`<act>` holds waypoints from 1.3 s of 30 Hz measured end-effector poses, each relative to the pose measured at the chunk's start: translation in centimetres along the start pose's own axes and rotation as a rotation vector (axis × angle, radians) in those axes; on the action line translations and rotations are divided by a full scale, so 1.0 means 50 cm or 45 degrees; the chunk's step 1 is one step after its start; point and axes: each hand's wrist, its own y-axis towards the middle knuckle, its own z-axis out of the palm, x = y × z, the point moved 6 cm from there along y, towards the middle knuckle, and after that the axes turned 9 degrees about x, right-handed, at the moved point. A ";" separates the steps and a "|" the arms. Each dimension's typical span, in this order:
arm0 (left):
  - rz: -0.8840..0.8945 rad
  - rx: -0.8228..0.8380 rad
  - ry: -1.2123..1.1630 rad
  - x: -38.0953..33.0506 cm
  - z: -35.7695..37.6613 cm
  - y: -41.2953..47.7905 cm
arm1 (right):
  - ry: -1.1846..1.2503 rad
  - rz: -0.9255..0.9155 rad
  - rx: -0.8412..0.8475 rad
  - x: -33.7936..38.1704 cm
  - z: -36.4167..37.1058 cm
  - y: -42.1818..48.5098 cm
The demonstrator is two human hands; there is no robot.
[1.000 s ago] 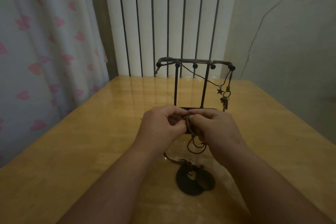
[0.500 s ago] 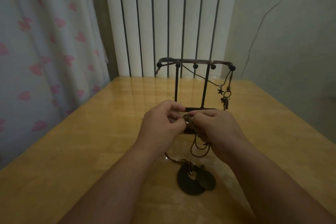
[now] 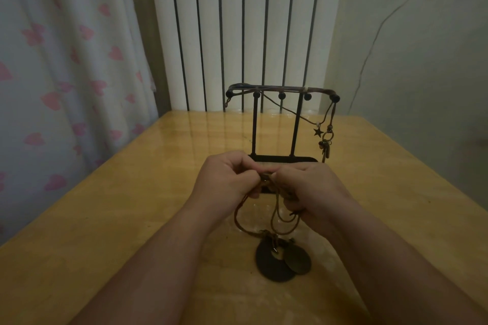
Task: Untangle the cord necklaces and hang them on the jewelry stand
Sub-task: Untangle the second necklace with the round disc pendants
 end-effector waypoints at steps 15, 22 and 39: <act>-0.047 0.008 -0.045 0.008 -0.001 0.002 | 0.256 0.075 0.068 -0.004 0.008 -0.005; 0.001 -0.133 -0.084 0.003 -0.013 0.001 | 0.234 0.008 -0.164 0.011 -0.029 -0.006; 0.057 -0.127 -0.260 0.003 -0.011 0.004 | -0.457 -0.282 -0.181 0.054 -0.027 -0.027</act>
